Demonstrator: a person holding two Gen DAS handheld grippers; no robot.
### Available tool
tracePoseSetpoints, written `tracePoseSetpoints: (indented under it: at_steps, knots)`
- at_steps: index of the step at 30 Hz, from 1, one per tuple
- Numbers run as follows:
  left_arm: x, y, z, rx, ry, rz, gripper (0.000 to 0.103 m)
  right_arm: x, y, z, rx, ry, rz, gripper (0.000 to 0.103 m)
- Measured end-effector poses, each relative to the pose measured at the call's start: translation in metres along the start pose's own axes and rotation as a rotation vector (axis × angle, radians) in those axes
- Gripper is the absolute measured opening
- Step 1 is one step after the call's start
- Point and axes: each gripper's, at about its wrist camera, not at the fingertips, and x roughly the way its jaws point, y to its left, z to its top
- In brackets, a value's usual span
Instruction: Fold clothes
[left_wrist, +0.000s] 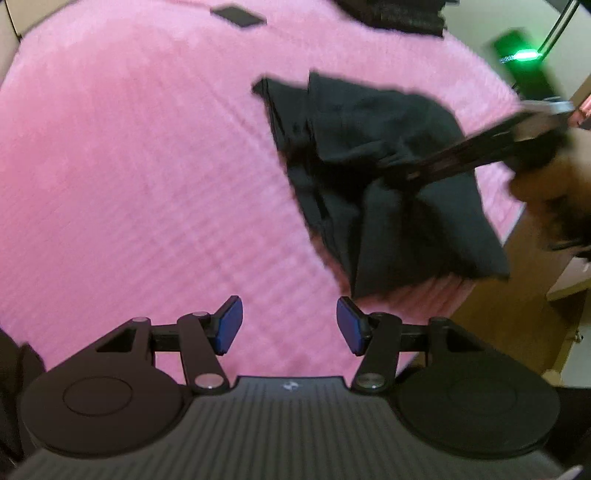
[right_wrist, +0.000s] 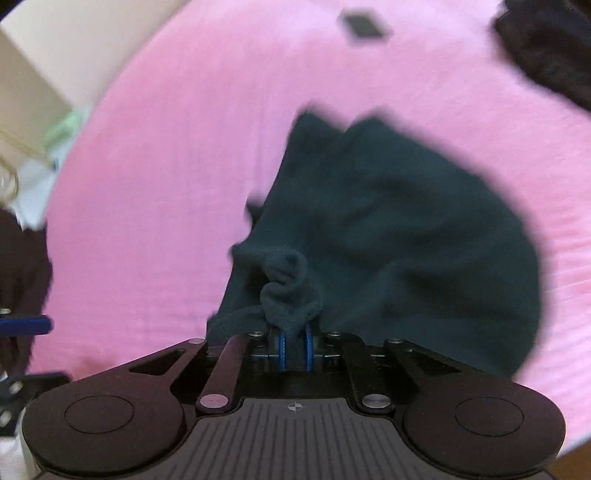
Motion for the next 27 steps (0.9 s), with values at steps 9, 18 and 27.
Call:
tracePoseSetpoints:
  at_steps: [9,18,27]
  knots:
    - [-0.007,-0.023,0.065,0.203,-0.145,-0.033,0.052,-0.155,-0.071,-0.008,0.187,-0.248,-0.204,0.007]
    - [0.038,-0.098,0.145,0.520,-0.220,-0.029,0.052,-0.180,-0.156,-0.037,0.287,-0.244,-0.188,0.007]
    - [0.171,-0.191,0.221,0.943,-0.144,-0.064,0.052,-0.159,-0.229,-0.070,0.216,-0.160,-0.018,0.007]
